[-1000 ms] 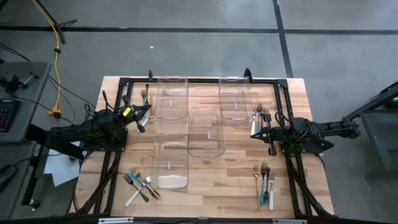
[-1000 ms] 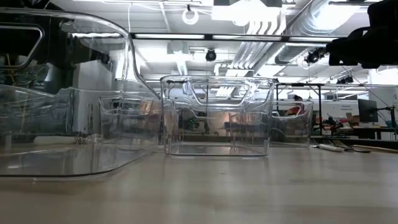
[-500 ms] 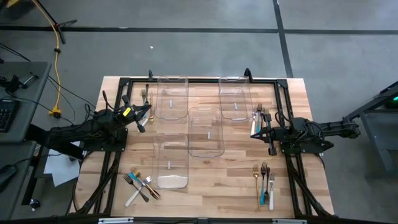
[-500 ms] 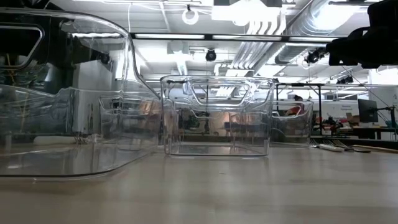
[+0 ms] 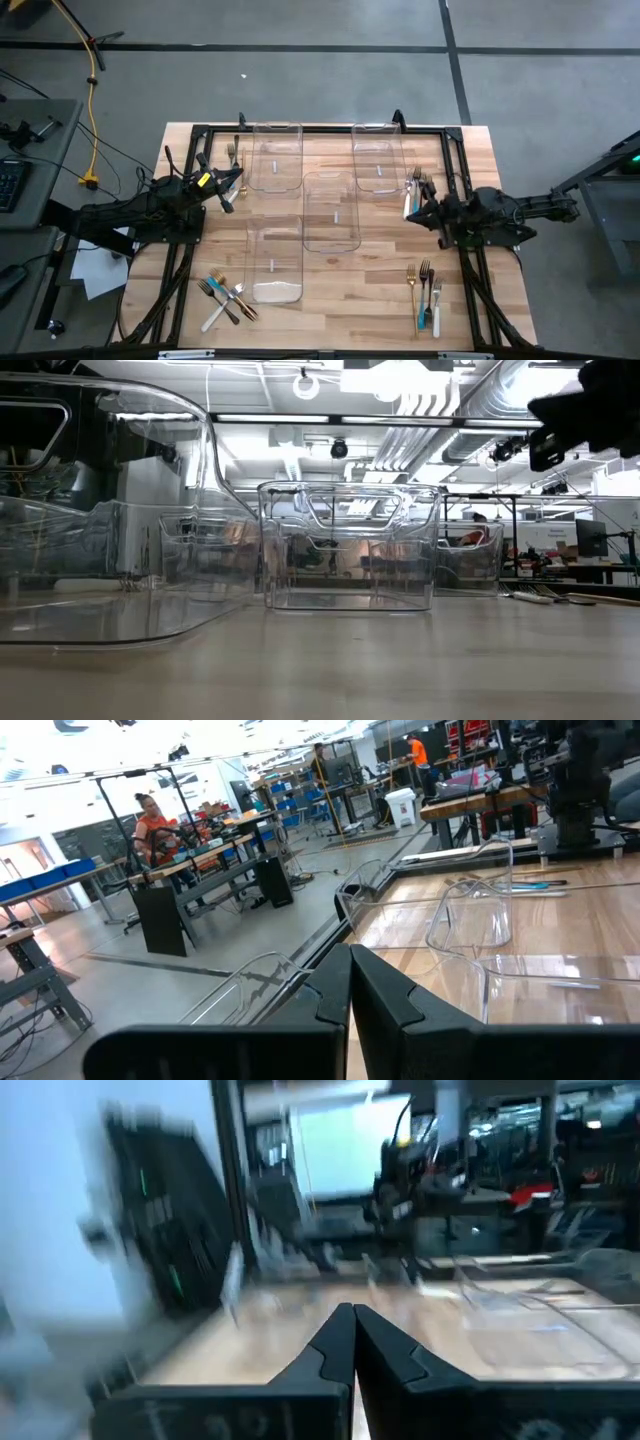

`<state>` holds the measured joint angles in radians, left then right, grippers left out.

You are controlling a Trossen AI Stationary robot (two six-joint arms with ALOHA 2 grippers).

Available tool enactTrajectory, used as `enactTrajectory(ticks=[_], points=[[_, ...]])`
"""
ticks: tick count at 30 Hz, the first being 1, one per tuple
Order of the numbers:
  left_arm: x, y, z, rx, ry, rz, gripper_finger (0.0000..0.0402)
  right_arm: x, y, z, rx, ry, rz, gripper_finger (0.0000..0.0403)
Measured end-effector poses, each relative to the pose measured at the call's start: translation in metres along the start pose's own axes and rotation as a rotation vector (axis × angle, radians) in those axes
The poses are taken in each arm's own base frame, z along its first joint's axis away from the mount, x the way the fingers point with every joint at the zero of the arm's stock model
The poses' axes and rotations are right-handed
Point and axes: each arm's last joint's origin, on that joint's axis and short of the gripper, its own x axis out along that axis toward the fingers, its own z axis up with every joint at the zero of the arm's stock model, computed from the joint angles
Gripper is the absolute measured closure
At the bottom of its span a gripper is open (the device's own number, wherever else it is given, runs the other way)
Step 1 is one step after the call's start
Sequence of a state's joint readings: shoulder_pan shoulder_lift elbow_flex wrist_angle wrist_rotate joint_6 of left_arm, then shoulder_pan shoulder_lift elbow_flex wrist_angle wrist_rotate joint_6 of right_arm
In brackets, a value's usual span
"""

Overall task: Sort silverware by color (type)
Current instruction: Put the white fork into the top right transparent bin

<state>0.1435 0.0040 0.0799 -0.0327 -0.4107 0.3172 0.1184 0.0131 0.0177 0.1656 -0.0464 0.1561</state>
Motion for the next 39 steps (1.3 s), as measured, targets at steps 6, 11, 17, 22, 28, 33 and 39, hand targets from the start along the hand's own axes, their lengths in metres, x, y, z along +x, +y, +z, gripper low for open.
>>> enactTrajectory(ticks=[6, 11, 17, 22, 28, 33, 39], points=[[0.000, 0.000, 0.000, 0.000, 0.000, 0.000, 0.0398, -0.002, 0.001, 0.019, 0.173, -0.211, -0.025, 0.0402], [0.000, 0.000, 0.000, 0.000, 0.000, 0.000, 0.0398, -0.005, -0.003, 0.027, 0.147, -0.325, -0.198, 0.0402], [0.000, 0.000, 0.000, 0.000, 0.000, 0.000, 0.0398, -0.005, -0.005, 0.028, 0.105, -0.340, -0.284, 0.0402], [0.000, 0.000, 0.000, 0.000, 0.000, 0.000, 0.0398, -0.005, -0.006, 0.026, 0.077, -0.322, -0.291, 0.0402], [0.000, 0.000, 0.000, 0.000, 0.001, 0.000, 0.0398, -0.004, -0.006, 0.022, -0.041, -0.258, -0.294, 0.0402], [0.000, 0.000, 0.000, 0.000, 0.000, 0.000, 0.0398, -0.003, -0.003, 0.033, -0.006, -0.378, -0.253, 0.0402], [0.000, 0.000, 0.001, -0.126, -0.005, 0.001, 0.0398, 0.005, 0.002, 0.061, -0.123, -0.432, -0.200, 0.0402]])
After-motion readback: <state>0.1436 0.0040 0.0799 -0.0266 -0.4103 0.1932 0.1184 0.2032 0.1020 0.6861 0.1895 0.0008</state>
